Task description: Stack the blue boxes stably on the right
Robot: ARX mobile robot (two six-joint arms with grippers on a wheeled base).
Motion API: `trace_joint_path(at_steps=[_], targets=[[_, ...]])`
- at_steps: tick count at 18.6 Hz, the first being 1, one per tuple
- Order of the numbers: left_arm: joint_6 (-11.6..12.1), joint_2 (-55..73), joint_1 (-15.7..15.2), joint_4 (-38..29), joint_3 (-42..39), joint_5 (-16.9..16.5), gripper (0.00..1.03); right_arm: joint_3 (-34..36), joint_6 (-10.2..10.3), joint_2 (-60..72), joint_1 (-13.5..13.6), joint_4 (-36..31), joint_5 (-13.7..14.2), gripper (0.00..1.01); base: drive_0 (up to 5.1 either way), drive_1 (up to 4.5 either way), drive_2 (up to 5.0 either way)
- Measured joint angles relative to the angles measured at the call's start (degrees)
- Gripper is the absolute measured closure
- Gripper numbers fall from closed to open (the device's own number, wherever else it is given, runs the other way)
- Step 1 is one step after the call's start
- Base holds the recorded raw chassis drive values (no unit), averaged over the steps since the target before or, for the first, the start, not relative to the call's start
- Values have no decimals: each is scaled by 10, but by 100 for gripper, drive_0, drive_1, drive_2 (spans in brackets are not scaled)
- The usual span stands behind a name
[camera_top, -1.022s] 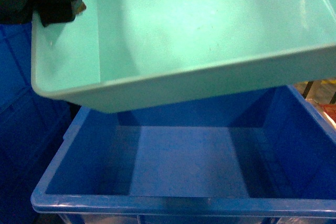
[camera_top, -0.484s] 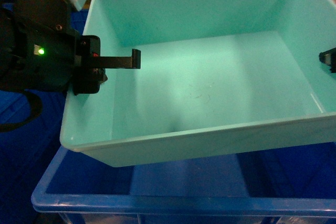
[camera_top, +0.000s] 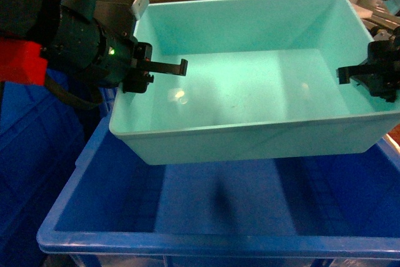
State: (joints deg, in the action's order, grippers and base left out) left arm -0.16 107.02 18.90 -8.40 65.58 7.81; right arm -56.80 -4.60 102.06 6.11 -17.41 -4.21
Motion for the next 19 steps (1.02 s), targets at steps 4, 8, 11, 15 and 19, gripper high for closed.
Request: trace_joint_path(at_steps=[4,8,11,15,19], targets=[[16,51,-16,10,5,-6,100,4,14,63,-9,-22,5,94,0,0,0],[14,77,-13,0,-18,-4,100,35,20,75,-9,-26,12,94,0,0,0],[12,77,-17,-6,-21,-6,100,36,22,78,-9,-33,12,94,0,0,0],[10,83,-21,-8,-21,-6,100,28,20,84,-1,-31,14,94,0,0,0],[11,85,-22,-5,-14,-4,100,25,18,85,3,-32,18,94,0,0,0]])
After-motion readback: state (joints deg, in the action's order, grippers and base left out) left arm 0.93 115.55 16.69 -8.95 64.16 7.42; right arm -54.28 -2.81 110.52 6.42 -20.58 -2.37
